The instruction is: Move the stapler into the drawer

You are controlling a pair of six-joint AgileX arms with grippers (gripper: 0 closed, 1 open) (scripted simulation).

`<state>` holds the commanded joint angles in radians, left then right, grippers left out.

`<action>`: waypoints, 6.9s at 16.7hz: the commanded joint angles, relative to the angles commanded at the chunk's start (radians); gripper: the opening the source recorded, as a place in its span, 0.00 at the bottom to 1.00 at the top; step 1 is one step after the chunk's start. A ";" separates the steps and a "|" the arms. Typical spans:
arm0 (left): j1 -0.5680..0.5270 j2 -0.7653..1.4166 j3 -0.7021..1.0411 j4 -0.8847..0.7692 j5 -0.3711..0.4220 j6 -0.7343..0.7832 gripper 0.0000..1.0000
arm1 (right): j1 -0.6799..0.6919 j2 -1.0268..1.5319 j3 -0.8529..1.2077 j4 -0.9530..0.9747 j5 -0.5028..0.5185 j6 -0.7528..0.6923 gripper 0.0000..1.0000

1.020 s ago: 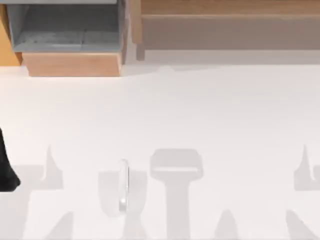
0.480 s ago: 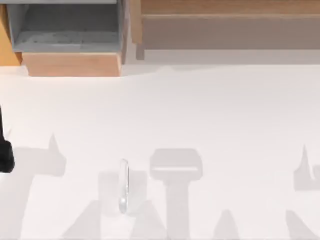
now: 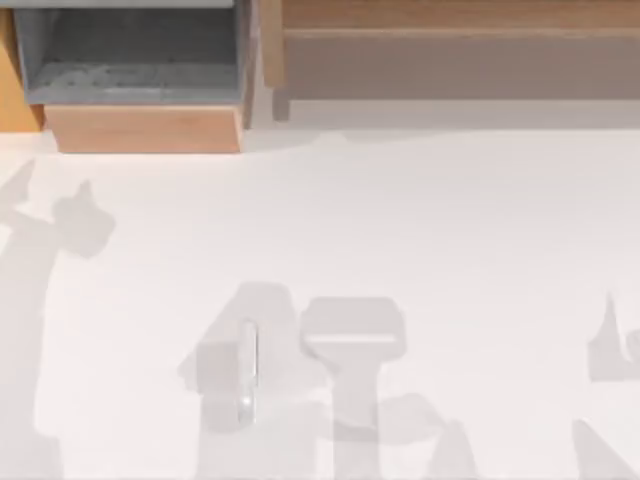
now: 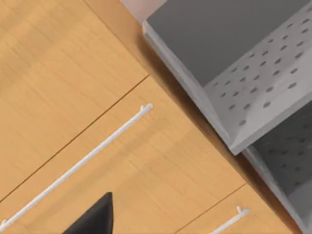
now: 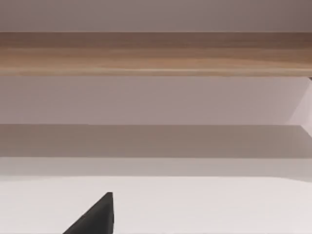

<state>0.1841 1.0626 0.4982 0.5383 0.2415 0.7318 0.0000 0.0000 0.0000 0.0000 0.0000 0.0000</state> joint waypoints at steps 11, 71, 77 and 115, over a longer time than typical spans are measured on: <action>0.191 0.990 0.488 0.517 0.184 0.694 1.00 | 0.000 0.000 0.000 0.000 0.000 0.000 1.00; 0.294 1.146 0.425 0.727 0.277 0.851 0.00 | 0.000 0.000 0.000 0.000 0.000 0.000 1.00; 0.353 1.078 0.226 0.819 0.339 0.854 0.00 | 0.000 0.000 0.000 0.000 0.000 0.000 1.00; 0.495 0.972 -0.013 0.969 0.482 0.863 1.00 | 0.000 0.000 0.000 0.000 0.000 0.000 1.00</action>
<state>0.6793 2.0349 0.4851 1.5072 0.7235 1.5953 0.0000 0.0000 0.0000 0.0000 0.0000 0.0000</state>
